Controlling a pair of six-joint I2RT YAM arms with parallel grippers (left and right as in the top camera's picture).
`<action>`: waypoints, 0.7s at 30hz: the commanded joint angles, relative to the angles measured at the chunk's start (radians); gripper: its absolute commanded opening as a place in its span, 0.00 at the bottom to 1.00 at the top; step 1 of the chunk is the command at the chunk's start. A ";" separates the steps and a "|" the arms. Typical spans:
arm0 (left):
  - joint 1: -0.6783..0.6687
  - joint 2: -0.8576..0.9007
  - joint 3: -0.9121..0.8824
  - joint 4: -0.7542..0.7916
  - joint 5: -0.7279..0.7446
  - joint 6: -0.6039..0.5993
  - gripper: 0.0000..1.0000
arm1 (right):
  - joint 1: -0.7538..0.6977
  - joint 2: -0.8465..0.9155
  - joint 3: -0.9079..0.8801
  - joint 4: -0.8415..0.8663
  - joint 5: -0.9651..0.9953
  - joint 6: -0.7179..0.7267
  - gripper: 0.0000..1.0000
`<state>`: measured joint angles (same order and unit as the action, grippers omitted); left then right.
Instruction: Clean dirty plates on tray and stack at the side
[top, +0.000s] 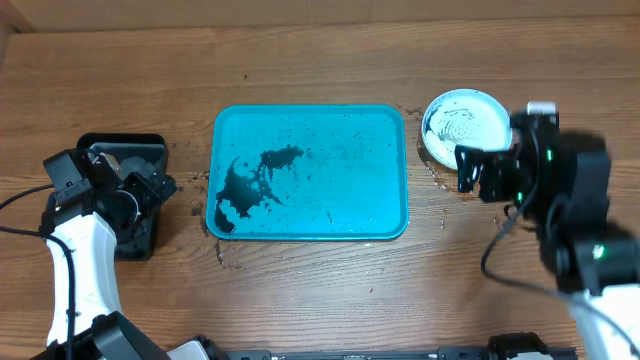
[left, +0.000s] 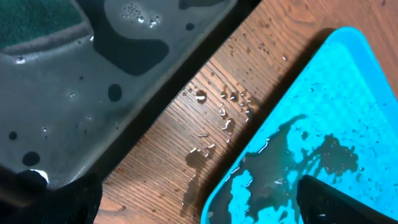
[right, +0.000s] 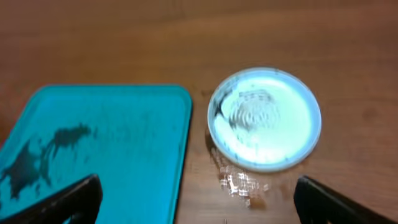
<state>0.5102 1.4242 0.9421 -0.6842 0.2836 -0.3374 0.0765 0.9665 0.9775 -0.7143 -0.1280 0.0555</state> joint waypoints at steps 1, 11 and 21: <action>-0.002 0.011 -0.010 0.001 -0.003 -0.007 1.00 | -0.037 -0.181 -0.214 0.158 -0.086 -0.019 1.00; -0.002 0.011 -0.010 0.001 -0.003 -0.007 1.00 | -0.039 -0.652 -0.700 0.531 -0.094 -0.019 1.00; -0.002 0.011 -0.010 0.001 -0.003 -0.006 1.00 | -0.039 -0.845 -0.924 0.722 -0.088 -0.019 1.00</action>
<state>0.5102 1.4273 0.9409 -0.6838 0.2836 -0.3374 0.0399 0.1520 0.0978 -0.0341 -0.2211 0.0437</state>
